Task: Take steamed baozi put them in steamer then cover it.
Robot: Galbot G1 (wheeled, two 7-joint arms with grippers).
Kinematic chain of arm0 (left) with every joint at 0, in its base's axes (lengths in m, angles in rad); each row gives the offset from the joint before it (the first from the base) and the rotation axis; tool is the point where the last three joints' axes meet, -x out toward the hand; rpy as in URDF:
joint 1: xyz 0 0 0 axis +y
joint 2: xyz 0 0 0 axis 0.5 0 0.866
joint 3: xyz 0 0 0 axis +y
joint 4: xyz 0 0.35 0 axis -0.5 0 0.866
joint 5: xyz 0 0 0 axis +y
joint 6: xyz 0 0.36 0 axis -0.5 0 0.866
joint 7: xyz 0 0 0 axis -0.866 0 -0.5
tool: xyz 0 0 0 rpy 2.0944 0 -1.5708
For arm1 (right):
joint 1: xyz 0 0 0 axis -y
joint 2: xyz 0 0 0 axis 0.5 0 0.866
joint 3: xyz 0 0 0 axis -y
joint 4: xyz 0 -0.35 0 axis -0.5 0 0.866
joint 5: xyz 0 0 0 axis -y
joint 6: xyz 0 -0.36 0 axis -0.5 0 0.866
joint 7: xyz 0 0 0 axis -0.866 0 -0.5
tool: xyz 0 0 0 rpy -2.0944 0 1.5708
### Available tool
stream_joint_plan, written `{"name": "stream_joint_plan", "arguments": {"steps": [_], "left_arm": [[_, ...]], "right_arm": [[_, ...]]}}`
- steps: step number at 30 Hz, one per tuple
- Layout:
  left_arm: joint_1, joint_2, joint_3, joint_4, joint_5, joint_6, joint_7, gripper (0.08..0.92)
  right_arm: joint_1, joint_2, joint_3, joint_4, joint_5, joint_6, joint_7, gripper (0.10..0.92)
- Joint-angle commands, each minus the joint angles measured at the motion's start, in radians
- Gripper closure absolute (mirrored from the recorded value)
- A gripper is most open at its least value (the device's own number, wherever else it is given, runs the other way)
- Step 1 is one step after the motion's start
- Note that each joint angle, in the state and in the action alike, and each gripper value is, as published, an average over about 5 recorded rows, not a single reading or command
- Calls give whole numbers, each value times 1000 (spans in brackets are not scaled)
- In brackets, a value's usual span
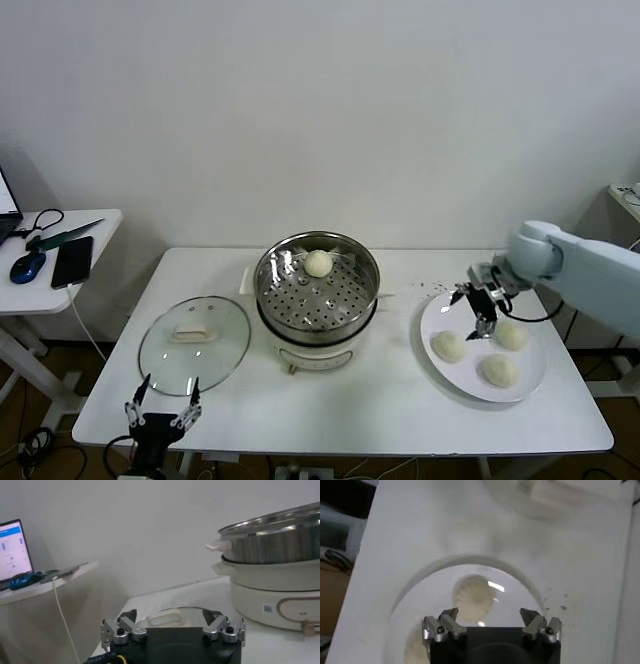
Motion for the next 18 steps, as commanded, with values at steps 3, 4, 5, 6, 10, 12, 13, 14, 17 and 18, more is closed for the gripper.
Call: {"name": "stream_joint_plan", "arguments": {"steps": [3,4,5,6,10,12,13,14,17,18], "left_arm": [[-4,-1,1,5,24,3,-1,177],[-5,-1,1,5,26,3,-1,177],[-5,-2,1,6,27,3,-1,177],[-6,-2,1,7,28,3,-1,177],[-7,-4,2,13,35,1,-1,177],[-7,-5,3,16,38,0,-1,177],[-7,-6,3,18,39,-1,-2,177],[-7,-6,3,19,40,-1,-2,177],[-8,-6,4,21,43,-1,-2,177],[-9,-7,4,22,43,-1,-2,177]], "right_arm": [[-191,55,152,-141,-17,-36,-5,203],[-190,63,152,-150,-18,-35,-6,203],[-190,70,152,-157,-19,-34,-7,203],[-190,78,152,-163,-20,-33,-8,203],[-193,105,152,-182,-22,-31,-8,203],[-195,115,152,-188,-22,-30,-8,203],[-195,120,151,-191,-22,-29,-8,203],[-196,125,151,-194,-21,-29,-8,203],[-196,140,151,-204,-20,-27,-8,203],[-196,144,151,-207,-20,-26,-8,203]]}}
